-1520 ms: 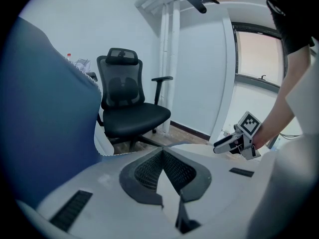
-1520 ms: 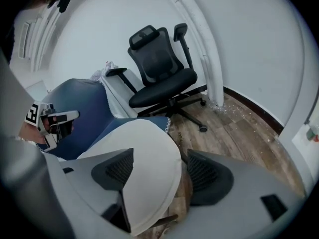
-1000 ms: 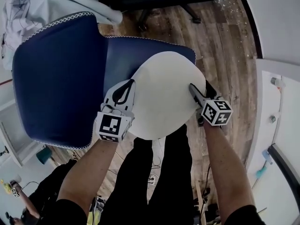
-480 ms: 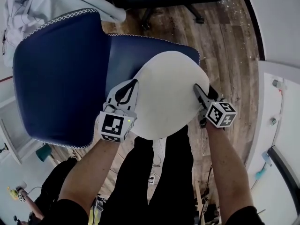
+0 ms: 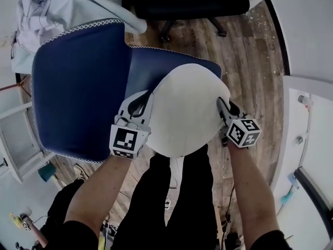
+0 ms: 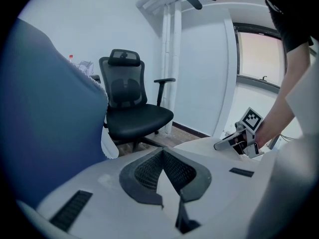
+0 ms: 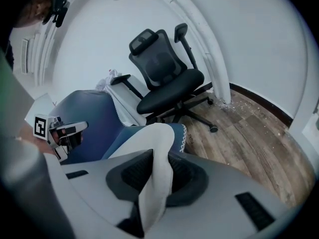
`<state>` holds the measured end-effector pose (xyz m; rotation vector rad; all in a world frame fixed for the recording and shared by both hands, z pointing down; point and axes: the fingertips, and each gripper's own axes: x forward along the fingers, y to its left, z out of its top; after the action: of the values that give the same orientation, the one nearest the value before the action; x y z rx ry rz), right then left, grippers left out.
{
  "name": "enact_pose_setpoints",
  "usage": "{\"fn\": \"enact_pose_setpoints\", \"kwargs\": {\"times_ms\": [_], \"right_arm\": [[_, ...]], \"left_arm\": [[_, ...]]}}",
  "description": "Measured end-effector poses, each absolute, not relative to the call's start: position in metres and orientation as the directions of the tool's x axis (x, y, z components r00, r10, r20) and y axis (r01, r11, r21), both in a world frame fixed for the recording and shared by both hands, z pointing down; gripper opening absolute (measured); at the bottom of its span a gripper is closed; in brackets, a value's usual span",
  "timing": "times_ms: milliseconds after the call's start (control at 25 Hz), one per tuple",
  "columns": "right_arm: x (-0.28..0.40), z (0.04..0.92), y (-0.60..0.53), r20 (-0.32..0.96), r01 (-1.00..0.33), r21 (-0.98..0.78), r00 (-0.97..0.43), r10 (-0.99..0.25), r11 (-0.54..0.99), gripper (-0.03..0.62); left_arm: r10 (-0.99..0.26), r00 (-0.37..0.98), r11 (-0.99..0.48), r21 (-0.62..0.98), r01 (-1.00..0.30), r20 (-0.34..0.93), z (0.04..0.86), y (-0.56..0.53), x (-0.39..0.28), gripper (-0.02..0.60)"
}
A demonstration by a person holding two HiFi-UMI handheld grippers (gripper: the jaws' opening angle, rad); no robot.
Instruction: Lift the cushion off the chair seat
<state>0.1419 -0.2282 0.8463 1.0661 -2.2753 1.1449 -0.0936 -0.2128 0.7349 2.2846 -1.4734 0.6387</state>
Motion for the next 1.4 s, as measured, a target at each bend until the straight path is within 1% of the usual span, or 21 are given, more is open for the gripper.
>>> {"fn": "enact_pose_setpoints", "kwargs": {"times_ms": [320,520,800,1000,1280,1400], "right_arm": [[0.124,0.811,-0.235,0.597,-0.766,-0.503,-0.643,-0.48,0.401,0.058],[0.119,0.785,-0.227,0.587,-0.763,-0.501,-0.646,-0.488,0.408,0.055],[0.099,0.742,-0.223,0.594,-0.773,-0.469,-0.634,-0.496,0.427,0.055],[0.076,0.704,-0.223,0.568,-0.76,-0.431,-0.648,-0.508,0.487,0.055],[0.058,0.666,-0.216,0.55,-0.752,-0.429,-0.657,-0.516,0.5,0.054],[0.054,0.653,-0.216,0.541,-0.748,-0.421,-0.661,-0.52,0.513,0.054]], "left_arm": [[-0.776,0.349,-0.391,0.033,-0.92,0.525,0.713,-0.214,-0.115,0.005],[-0.778,0.341,-0.394,0.013,-0.919,0.528,0.692,-0.204,-0.116,0.005],[-0.805,0.34,-0.387,0.003,-0.922,0.486,0.638,-0.202,-0.129,0.005],[-0.83,0.342,-0.391,-0.021,-0.92,0.442,0.599,-0.201,-0.144,0.005],[-0.835,0.341,-0.417,-0.092,-0.904,0.431,0.565,-0.197,-0.161,0.005],[-0.84,0.327,-0.405,-0.099,-0.909,0.434,0.557,-0.195,-0.169,0.005]]}}
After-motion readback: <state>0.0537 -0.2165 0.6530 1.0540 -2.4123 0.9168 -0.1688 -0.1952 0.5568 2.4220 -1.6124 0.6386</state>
